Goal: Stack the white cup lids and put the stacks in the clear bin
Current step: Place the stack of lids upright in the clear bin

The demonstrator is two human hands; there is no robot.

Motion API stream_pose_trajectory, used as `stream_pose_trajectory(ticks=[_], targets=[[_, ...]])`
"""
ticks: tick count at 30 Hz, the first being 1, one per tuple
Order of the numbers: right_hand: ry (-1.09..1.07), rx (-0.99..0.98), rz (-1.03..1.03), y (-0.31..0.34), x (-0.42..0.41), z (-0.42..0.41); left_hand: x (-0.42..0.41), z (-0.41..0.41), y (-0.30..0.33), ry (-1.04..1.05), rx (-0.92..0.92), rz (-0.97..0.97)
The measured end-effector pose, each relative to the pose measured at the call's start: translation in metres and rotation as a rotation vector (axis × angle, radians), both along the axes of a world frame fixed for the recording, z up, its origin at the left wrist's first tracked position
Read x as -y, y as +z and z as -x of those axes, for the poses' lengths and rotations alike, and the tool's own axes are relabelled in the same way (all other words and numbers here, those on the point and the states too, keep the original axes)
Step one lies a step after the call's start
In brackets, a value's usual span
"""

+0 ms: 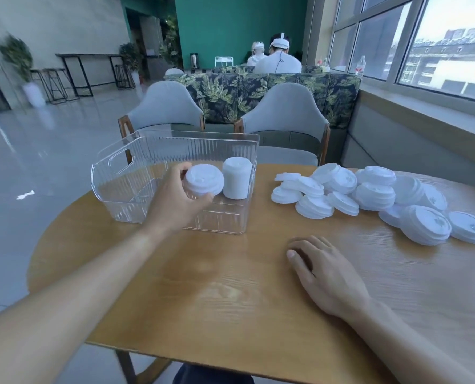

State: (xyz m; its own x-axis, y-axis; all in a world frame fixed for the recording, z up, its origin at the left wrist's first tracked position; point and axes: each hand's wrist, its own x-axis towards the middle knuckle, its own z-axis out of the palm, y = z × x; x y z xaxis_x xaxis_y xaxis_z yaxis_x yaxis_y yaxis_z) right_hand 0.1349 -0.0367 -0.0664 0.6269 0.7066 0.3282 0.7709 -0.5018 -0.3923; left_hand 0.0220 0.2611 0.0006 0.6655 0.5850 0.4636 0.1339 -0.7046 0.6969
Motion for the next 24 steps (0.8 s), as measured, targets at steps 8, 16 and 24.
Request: stream_pose_trajectory(ticks=[8, 16, 24], targets=[[0.059, 0.023, 0.075, -0.001, -0.037, -0.019, -0.064, -0.046, -0.004, 0.025, -0.155, -0.019], [0.07, 0.011, 0.07, 0.0, -0.064, -0.035, -0.104, -0.082, -0.011, -0.048, -0.308, 0.024], [0.093, 0.019, 0.078, 0.001, -0.074, -0.04, -0.115, -0.103, -0.016, -0.151, -0.404, 0.039]])
